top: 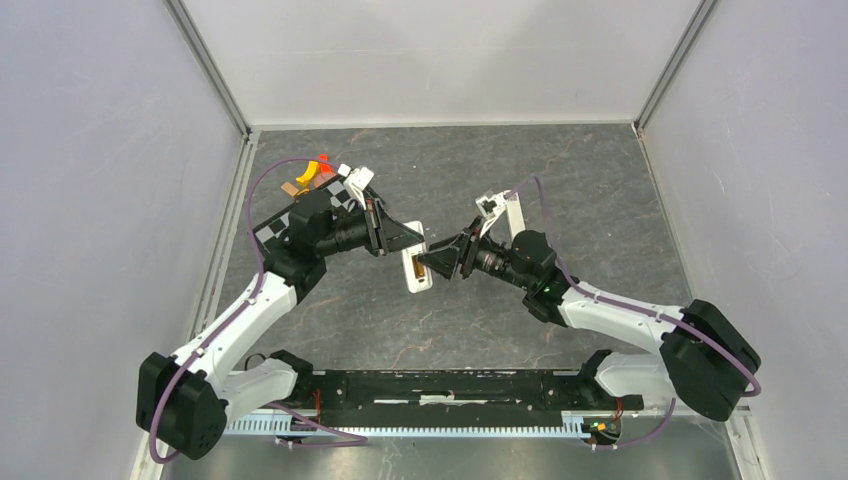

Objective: Load the batteries into the remote control

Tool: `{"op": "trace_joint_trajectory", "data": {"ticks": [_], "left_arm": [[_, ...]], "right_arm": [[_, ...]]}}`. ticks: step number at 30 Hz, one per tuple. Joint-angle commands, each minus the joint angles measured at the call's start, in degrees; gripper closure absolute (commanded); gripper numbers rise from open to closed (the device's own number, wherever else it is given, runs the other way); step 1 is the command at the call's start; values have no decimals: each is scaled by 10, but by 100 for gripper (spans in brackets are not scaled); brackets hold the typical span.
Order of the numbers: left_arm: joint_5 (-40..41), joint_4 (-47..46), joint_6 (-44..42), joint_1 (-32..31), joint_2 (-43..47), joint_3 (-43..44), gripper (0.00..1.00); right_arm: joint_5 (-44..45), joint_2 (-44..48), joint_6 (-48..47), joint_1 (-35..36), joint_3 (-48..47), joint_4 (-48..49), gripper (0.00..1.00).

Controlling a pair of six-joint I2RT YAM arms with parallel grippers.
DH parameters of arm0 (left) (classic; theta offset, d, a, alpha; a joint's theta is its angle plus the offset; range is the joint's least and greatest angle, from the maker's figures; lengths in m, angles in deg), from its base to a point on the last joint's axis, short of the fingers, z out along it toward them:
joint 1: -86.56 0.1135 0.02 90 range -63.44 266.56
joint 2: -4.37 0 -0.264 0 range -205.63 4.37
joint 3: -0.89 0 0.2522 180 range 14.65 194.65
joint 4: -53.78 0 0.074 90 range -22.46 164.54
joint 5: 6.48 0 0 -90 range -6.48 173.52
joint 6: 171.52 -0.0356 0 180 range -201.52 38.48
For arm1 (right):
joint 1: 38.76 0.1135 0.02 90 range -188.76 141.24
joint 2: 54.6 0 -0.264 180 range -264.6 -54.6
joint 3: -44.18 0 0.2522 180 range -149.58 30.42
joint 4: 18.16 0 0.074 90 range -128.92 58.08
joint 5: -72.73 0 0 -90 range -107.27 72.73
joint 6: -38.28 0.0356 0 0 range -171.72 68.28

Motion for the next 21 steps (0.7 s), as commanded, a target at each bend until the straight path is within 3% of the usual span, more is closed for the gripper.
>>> {"op": "trace_joint_trajectory", "data": {"ticks": [1, 6, 13, 16, 21], "left_arm": [[-24, -7, -15, 0, 6, 33, 98], [-18, 10, -21, 0, 12, 42, 98], [29, 87, -65, 4, 14, 61, 98], [45, 105, -74, 6, 12, 64, 98], [88, 144, -96, 9, 14, 68, 98]], "right_arm": [[40, -16, -56, 9, -46, -83, 40], [103, -23, -86, 15, -78, -171, 50], [150, 10, -136, 15, -71, -216, 56], [123, 26, -148, 15, -68, -203, 55], [86, 38, -143, 15, -67, -183, 43]]}}
